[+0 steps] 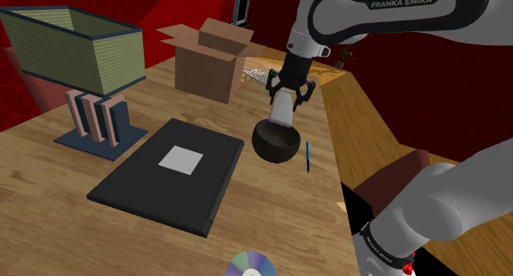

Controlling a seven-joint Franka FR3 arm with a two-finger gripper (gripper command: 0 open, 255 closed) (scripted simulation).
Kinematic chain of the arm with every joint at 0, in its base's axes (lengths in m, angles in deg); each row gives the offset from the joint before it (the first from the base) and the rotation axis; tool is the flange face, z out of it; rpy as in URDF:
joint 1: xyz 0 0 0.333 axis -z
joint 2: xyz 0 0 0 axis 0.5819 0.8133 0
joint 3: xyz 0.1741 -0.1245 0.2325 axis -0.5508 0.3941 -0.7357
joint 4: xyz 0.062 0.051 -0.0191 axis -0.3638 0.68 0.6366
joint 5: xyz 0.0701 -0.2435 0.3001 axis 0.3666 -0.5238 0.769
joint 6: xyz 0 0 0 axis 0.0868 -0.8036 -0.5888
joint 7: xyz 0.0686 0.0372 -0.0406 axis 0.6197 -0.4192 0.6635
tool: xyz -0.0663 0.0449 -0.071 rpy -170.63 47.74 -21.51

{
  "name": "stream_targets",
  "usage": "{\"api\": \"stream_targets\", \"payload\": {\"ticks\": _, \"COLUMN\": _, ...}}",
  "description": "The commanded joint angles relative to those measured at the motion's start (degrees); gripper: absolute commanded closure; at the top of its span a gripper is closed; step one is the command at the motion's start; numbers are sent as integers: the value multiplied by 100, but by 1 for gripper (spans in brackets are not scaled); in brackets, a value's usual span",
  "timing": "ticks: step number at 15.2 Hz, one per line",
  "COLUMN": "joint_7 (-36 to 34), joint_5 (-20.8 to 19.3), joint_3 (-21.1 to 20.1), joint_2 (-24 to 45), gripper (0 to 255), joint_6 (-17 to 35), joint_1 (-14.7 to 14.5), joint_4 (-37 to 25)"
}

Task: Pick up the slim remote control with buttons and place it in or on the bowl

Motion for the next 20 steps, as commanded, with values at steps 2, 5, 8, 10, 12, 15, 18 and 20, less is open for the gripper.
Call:
{"api": "stream_targets", "payload": {"ticks": 2, "joint_7": -139, "joint_5": 120, "joint_3": -101, "joint_2": -442, "gripper": 255, "joint_6": 44, "joint_1": -113, "joint_4": 478}}
{"api": "stream_targets", "payload": {"ticks": 5, "joint_7": -139, "joint_5": 126, "joint_3": -117, "joint_2": -397, "gripper": 255, "joint_6": 284, "joint_1": -116, "joint_4": 672}}
{"api": "stream_targets", "payload": {"ticks": 8, "joint_7": -141, "joint_5": 131, "joint_3": -135, "joint_2": -339, "gripper": 255, "joint_6": 526, "joint_1": -119, "joint_4": 857}}
{"api": "stream_targets", "payload": {"ticks": 10, "joint_7": -143, "joint_5": 133, "joint_3": -147, "joint_2": -293, "gripper": 255, "joint_6": 690, "joint_1": -121, "joint_4": 974}}
{"api": "stream_targets", "payload": {"ticks": 12, "joint_7": -146, "joint_5": 134, "joint_3": -159, "joint_2": -241, "gripper": 255, "joint_6": 854, "joint_1": -121, "joint_4": 1088}}
{"api": "stream_targets", "payload": {"ticks": 15, "joint_7": -151, "joint_5": 134, "joint_3": -176, "joint_2": -160, "gripper": 255, "joint_6": 1082, "joint_1": -122, "joint_4": 1234}}
{"api": "stream_targets", "payload": {"ticks": 18, "joint_7": -151, "joint_5": 134, "joint_3": -176, "joint_2": -160, "gripper": 255, "joint_6": 1082, "joint_1": -122, "joint_4": 1234}}
{"api": "stream_targets", "payload": {"ticks": 20, "joint_7": -151, "joint_5": 135, "joint_3": -177, "joint_2": -160, "gripper": 255, "joint_6": 1082, "joint_1": -122, "joint_4": 1234}}
